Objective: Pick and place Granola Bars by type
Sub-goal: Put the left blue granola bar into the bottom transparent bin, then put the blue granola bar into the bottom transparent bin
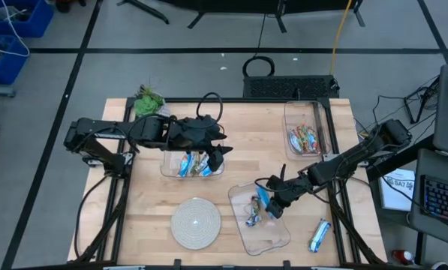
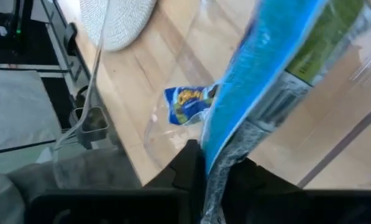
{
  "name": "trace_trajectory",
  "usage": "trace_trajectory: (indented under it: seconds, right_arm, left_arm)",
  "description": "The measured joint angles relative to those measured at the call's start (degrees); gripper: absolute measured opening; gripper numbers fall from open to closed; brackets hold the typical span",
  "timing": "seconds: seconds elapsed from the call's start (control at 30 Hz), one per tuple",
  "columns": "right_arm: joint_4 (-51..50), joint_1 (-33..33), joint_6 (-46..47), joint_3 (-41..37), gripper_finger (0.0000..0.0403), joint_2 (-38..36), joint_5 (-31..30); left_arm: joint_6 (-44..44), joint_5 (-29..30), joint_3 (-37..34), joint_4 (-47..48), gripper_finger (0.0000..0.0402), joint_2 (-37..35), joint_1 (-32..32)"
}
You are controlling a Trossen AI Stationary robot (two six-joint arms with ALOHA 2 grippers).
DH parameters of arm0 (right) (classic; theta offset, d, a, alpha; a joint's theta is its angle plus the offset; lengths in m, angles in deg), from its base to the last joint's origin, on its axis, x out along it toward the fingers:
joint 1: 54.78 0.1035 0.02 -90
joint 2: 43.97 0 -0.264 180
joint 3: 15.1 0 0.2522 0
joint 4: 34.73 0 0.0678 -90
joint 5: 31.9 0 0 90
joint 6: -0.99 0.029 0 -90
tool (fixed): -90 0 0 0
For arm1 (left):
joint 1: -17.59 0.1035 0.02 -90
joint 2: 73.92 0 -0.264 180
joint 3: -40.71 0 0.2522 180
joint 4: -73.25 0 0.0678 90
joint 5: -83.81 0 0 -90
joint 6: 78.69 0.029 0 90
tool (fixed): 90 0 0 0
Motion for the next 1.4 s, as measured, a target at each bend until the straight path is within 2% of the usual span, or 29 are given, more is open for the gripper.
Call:
trace_trajectory:
  seconds: [0.17,0.63,0.77,0.9,1.07,1.2,1.4]
  right_arm:
    - [1.04,0.02,2.20,0.00,0.0077,0.00,2.99]
    - [-0.84,-0.38,0.91,-0.04,0.0127,-2.00,4.71]
    - [-2.33,-0.87,0.87,-0.04,0.0145,-4.93,6.59]
    - [-6.93,-0.33,0.63,-0.04,0.0150,-10.92,7.34]
    - [-9.33,6.64,-2.00,0.12,0.0144,-17.46,7.47]
    - [-13.95,16.40,-6.89,2.32,0.0143,-16.86,7.86]
    - [-27.50,29.58,-26.63,5.64,0.0142,-10.52,8.49]
  left_arm:
    - [0.01,-1.45,0.02,-0.01,0.0244,0.00,0.00]
    - [-2.13,-2.93,0.04,-0.09,0.0244,0.00,0.00]
    - [-3.56,-2.93,0.07,-0.09,0.0244,0.00,0.00]
    - [-6.30,-2.96,0.07,-1.29,0.0244,0.00,-0.11]
    - [-5.61,-2.94,0.09,-2.09,0.0244,0.53,-0.22]
    - [-5.03,-2.93,0.09,-1.43,0.0243,0.50,-0.05]
    - [-4.20,-2.91,0.09,2.71,0.0244,0.52,0.02]
